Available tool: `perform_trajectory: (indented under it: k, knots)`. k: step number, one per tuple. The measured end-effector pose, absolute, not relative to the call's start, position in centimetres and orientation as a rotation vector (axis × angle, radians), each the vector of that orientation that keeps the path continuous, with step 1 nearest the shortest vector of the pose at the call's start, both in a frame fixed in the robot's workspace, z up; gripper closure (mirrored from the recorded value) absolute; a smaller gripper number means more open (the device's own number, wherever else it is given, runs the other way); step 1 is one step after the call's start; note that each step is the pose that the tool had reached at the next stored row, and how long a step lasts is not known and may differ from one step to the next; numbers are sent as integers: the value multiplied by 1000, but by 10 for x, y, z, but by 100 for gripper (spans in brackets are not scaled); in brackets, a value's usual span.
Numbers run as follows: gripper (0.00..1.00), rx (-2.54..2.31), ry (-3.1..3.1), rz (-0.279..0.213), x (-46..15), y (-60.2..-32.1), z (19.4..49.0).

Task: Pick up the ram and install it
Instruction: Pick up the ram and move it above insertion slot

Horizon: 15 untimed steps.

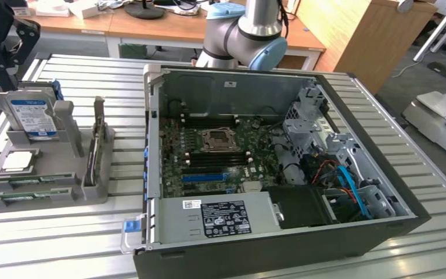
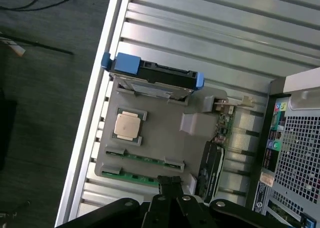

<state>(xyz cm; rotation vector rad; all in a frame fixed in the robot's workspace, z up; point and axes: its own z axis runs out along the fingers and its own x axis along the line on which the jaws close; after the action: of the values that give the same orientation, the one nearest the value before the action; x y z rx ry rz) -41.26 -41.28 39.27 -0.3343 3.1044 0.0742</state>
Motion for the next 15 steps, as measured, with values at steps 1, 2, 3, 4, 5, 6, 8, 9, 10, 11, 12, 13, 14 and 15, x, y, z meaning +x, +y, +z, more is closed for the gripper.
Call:
perform_trajectory:
  k: [1, 2, 3, 4, 5, 6, 8, 9, 10, 11, 12, 13, 14, 15]
  knots:
    - [89, -345, 3103, 74, -413, -413, 393]
    - [89, -357, 3102, 74, -413, -413, 393]
    - [89, -370, 3101, 74, -413, -413, 393]
    - [89, -381, 3100, 75, -413, -413, 393]
    - [89, -393, 3098, 75, -413, -413, 393]
    - [89, -404, 3097, 75, -413, -413, 393]
    - [89, -426, 3095, 75, -413, -413, 393]
    - [89, -437, 3093, 75, -413, -413, 393]
    - [89, -448, 3092, 75, -413, -413, 393]
    - [89, -459, 3090, 75, -413, -413, 393]
    - [89, -470, 3089, 75, -413, -413, 393]
    - [89, -481, 3087, 76, -413, -413, 393]
    - [89, -493, 3086, 76, -413, -413, 393]
    - [89, -505, 3084, 76, -413, -413, 393]
